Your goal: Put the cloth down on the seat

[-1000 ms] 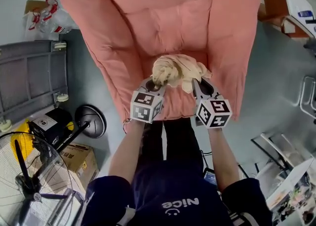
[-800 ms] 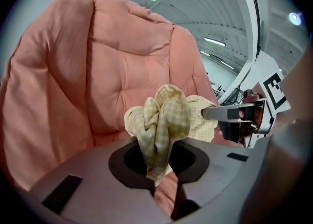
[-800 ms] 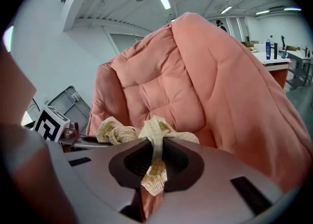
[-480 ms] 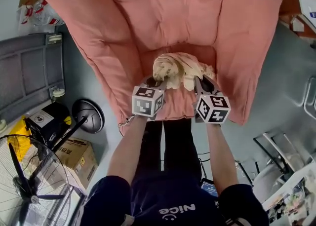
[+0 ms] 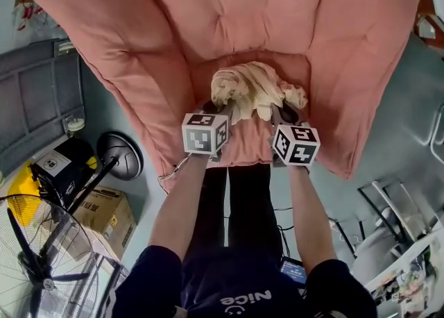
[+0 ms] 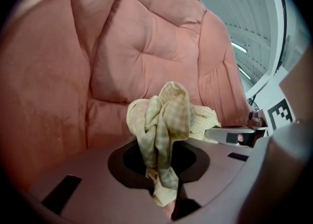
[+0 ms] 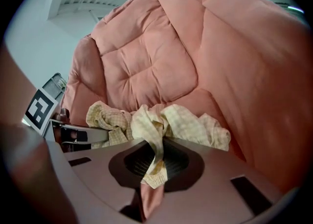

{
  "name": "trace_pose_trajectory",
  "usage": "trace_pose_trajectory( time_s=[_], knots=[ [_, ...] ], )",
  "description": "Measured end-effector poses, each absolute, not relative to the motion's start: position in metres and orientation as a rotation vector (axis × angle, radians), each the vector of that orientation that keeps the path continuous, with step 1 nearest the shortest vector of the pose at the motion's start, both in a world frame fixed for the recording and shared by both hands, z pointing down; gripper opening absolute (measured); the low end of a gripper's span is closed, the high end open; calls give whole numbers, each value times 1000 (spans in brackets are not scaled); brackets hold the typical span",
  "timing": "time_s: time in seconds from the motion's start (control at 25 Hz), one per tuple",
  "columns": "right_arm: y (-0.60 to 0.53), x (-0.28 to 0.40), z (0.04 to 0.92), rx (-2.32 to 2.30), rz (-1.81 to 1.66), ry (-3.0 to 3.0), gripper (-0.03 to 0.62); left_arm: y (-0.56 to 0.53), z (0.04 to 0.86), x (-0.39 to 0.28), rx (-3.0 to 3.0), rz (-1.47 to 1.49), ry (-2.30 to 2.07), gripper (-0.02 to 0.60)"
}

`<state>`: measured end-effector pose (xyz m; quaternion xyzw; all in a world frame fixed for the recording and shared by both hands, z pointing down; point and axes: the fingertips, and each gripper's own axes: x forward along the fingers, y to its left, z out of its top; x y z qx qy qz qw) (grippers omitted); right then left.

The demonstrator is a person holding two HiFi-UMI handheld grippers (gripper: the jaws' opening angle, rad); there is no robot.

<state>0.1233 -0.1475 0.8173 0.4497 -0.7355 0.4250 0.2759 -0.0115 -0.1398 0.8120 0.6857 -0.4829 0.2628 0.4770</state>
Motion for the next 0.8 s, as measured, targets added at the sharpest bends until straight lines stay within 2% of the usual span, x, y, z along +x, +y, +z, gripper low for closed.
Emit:
trace_pose_trajectory(
  time_s=[0.16, 0.52, 0.64, 0.72, 0.76, 0.8],
  knots=[
    [-144, 124, 839, 1191, 1145, -1961, 64, -134, 843, -12, 1670, 732, -1177, 98],
    [-133, 119, 856, 1183, 1079, -1902, 64, -124, 854, -12, 1585, 667, -1179, 111],
    [-136, 115, 855, 1187, 1082, -1900, 64, -127, 854, -18, 1579, 680, -1203, 151],
    [-134, 113, 849, 1188, 1090, -1886, 67, -124, 850, -24, 1544, 678, -1226, 202],
    [-132, 113, 844, 1191, 1091, -1877, 86, -121, 847, -26, 1527, 677, -1234, 232],
    [-129, 113, 838, 1193, 1091, -1868, 140, -117, 842, -28, 1513, 676, -1237, 244]
  ],
)
